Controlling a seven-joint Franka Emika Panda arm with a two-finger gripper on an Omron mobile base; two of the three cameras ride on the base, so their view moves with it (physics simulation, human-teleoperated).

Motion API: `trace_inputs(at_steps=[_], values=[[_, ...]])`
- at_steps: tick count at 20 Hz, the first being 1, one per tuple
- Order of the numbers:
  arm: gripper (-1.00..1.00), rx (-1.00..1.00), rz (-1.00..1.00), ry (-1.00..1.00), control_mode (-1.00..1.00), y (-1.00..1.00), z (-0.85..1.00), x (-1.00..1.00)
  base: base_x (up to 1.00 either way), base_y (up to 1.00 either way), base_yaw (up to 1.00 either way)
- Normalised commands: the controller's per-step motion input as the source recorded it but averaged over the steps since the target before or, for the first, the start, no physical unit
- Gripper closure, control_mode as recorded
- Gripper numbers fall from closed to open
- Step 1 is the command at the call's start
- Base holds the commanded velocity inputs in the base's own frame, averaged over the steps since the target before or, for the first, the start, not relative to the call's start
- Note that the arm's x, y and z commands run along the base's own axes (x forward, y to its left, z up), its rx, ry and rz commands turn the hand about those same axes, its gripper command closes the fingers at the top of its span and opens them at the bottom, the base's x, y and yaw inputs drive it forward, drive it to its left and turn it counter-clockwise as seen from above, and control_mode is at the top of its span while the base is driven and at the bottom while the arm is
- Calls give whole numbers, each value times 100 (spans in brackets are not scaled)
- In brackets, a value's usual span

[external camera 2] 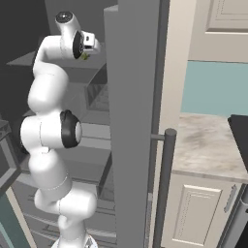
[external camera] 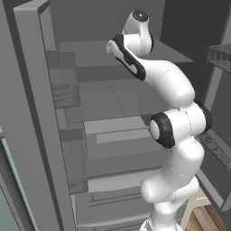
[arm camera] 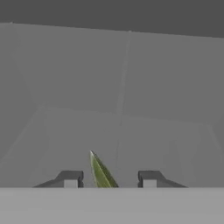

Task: There is a bowl on the dining counter. Grab a lemon wedge from the fridge and place it in the bowl. Then get the liquor bottle and glass cup from the cabinet and place them next to the bowl.

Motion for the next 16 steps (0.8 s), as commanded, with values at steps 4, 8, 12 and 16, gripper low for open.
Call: trace_inputs(at_steps=[4,8,12,16], values=[[100,-4,0,6,-100,18,-40,0,0,0,0],[100,-2,0,4,-100,9,-37,-3,0,0,0],[100,0,0,0,-100,6,-14,-45,0,0,0],[100,0,0,-6,-100,1,0,-88,0,0,0]])
